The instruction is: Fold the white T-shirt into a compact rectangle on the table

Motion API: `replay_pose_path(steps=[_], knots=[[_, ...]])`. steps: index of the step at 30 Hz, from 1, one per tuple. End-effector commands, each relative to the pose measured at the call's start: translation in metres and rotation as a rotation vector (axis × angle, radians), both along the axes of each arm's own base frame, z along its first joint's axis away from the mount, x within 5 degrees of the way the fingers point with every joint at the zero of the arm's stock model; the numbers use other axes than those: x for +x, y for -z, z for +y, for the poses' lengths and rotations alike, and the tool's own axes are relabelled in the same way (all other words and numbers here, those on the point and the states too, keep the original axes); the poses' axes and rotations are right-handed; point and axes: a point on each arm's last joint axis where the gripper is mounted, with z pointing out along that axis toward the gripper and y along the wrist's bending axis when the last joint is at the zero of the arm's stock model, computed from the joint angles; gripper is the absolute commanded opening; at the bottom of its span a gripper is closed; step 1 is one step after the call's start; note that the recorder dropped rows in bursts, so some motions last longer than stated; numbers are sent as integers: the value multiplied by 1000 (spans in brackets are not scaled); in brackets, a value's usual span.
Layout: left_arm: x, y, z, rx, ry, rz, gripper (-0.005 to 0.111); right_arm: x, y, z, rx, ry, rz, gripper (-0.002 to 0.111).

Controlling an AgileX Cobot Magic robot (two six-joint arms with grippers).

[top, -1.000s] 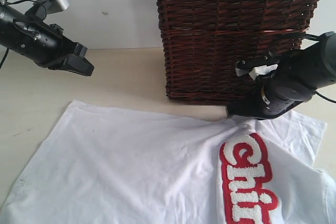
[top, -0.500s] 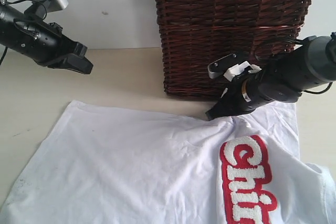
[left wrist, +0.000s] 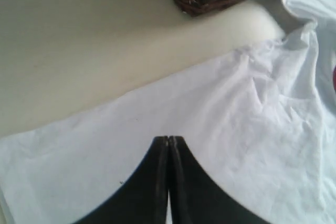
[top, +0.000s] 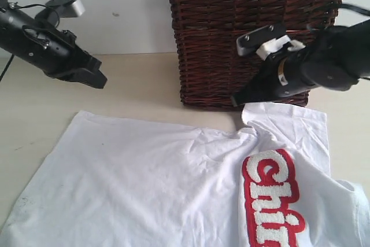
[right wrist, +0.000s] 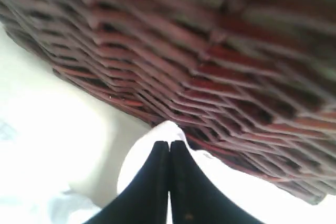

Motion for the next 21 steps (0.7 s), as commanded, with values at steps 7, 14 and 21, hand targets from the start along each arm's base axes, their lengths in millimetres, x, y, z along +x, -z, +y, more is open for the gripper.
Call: replay_pose_path(steps=[7, 14, 21], knots=[[-45, 16, -74, 326, 225, 28, 0, -82, -26, -13, -123, 102, 422, 0], [-74, 50, -71, 391, 274, 147, 0, -126, 25, -11, -20, 35, 686, 0], [-76, 53, -70, 394, 267, 152, 0, -165, 49, -28, -72, 125, 857, 0]])
